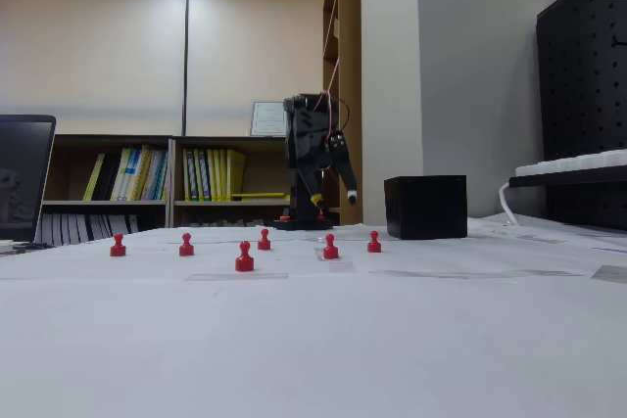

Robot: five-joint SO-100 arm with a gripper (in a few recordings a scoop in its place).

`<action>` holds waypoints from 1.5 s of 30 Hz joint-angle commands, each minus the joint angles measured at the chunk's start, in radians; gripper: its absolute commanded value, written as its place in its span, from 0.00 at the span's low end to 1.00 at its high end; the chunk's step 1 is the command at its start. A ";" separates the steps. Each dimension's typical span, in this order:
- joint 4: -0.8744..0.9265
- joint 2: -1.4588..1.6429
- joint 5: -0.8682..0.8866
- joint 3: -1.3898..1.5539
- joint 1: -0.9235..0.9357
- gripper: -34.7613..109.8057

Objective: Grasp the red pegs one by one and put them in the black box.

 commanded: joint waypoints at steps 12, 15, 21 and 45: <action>-0.709 0.420 0.100 0.012 -0.066 0.37; -0.813 0.495 0.118 0.017 -0.069 0.37; -0.848 0.604 0.130 0.095 -0.071 0.37; -0.957 0.874 0.164 0.316 -0.084 0.37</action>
